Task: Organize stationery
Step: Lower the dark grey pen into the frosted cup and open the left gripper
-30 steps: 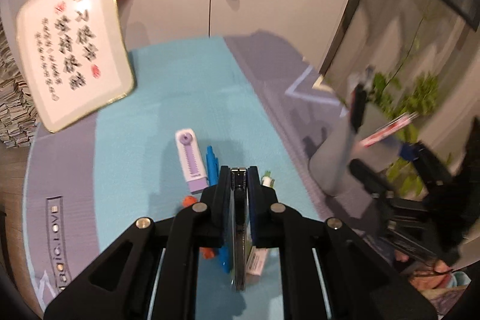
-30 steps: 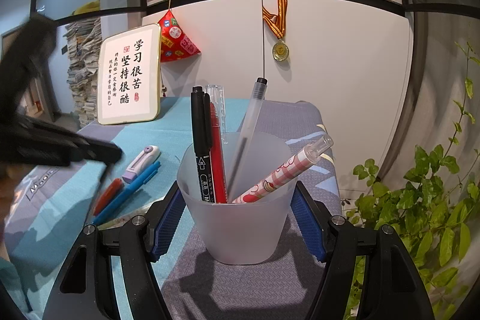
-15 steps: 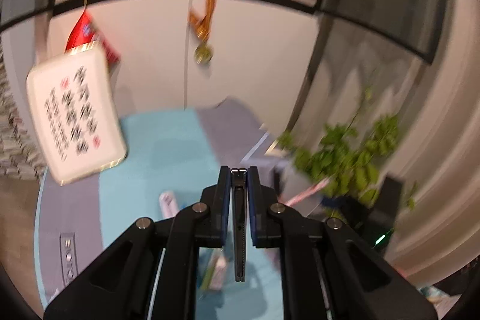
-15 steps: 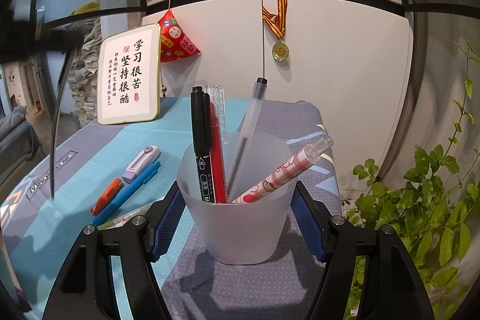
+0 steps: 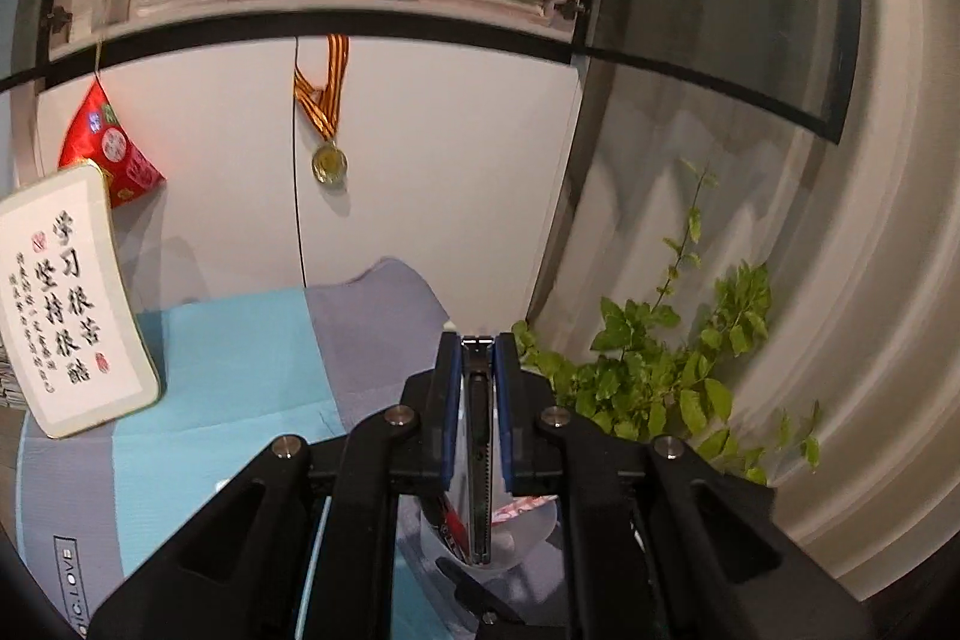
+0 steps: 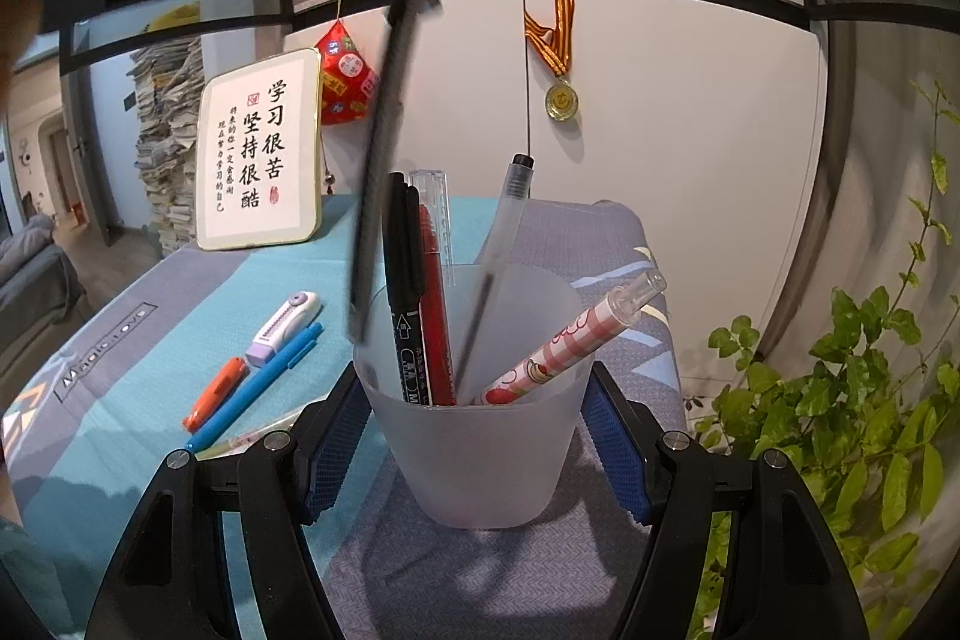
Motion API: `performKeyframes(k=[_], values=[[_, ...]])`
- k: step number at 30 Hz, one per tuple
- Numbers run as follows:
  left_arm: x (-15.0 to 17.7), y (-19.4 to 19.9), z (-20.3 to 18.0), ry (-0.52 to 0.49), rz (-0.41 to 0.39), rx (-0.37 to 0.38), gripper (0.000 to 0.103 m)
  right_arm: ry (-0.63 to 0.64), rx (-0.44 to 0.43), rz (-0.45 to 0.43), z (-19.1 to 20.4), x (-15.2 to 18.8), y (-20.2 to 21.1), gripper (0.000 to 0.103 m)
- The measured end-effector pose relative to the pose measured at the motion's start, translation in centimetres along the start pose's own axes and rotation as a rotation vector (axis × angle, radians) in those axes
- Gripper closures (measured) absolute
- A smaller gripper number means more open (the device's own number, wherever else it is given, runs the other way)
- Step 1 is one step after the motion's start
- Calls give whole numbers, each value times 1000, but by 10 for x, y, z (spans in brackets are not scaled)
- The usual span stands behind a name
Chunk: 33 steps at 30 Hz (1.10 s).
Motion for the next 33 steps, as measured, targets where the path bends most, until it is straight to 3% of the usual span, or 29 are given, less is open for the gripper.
performKeyframes(k=[6, 20, 24, 29, 33], values=[[23, -12, 12, 34, 75, 4, 94, -1, -1, 1, 0, 0, 0, 32], [63, 7, 18, 31, 186, 12, 90, -2, -3, 2, -1, 0, 0, 32], [66, 25, 48, 72, 158, -62, 74, -3, -2, 3, -1, -1, -1, 32], [81, 35, 103, 184, 181, -183, 76, -2, -1, 3, -2, -1, -1, 32], [99, 29, 121, 208, 238, -213, 76, -3, -1, 4, -2, -1, -1, 32]])
Point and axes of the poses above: each gripper's, at about its wrist camera, not at the fingertips, and y roughly against the way its jaws point, z to its left, x to its underside, the point moved 6 cm from there along -y, roughly the way its jaws point, and after that the axes turned 8 degrees about x, right-handed, at the moved point
